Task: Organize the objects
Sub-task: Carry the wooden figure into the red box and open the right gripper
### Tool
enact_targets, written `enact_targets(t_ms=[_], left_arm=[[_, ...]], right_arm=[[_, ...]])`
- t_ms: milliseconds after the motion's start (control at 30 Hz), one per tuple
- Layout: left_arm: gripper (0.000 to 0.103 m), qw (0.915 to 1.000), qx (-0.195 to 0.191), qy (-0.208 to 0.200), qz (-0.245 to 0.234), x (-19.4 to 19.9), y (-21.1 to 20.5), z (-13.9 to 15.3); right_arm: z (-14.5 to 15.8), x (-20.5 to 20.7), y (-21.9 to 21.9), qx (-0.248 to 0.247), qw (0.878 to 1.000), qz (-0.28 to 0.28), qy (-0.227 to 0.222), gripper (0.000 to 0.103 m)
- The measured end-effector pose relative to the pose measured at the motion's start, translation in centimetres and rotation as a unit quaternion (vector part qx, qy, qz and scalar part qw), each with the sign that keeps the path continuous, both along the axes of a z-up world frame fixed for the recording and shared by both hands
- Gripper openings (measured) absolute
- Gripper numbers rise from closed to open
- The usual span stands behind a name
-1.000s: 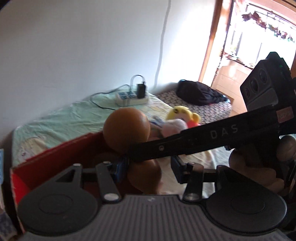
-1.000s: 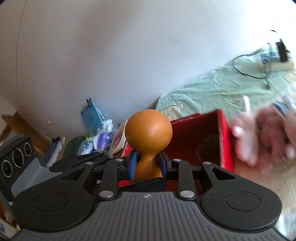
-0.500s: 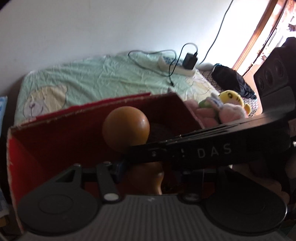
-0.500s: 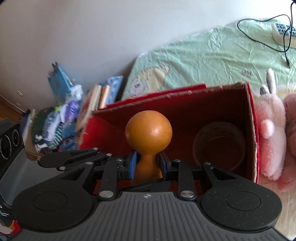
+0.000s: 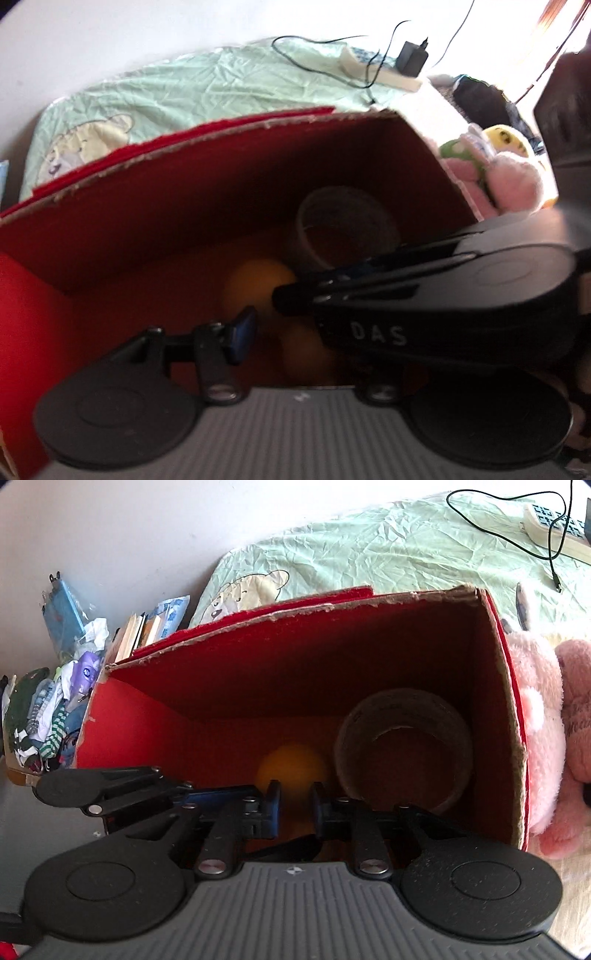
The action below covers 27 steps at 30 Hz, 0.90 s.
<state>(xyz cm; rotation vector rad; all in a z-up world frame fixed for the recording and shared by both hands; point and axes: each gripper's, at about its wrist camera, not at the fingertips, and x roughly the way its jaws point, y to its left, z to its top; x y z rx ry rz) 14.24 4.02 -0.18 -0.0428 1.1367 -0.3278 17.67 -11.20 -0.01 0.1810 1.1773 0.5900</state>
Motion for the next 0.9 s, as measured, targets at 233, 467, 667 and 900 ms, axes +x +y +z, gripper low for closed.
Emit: enact_targets(t_ms=[233, 467, 667, 900], left_arm=[[0.050, 0.9993, -0.027, 0.000, 0.027, -0.1, 1.4, -0.1], [0.050, 0.9986, -0.020, -0.001, 0.048, 0.0, 1.6, -0.1], [0.051, 0.9988, 0.002, -0.022, 0.043, -0.5, 1.3, 0.2], [0.053, 0.9956, 0.063, -0.050, 0.047, -2.6, 2.1, 1.2]], right_arm=[[0.2, -0.3, -0.9, 0.025, 1.000, -0.007, -0.010, 0.022], [0.8, -1.4, -1.7, 0.038, 0.997, -0.044, -0.053, 0.022], [0.4, -1.4, -1.9, 0.056, 0.996, -0.033, -0.065, 0.022], [0.2, 0.1, -1.9, 0.123, 0.991, -0.046, 0.027, 0.022]])
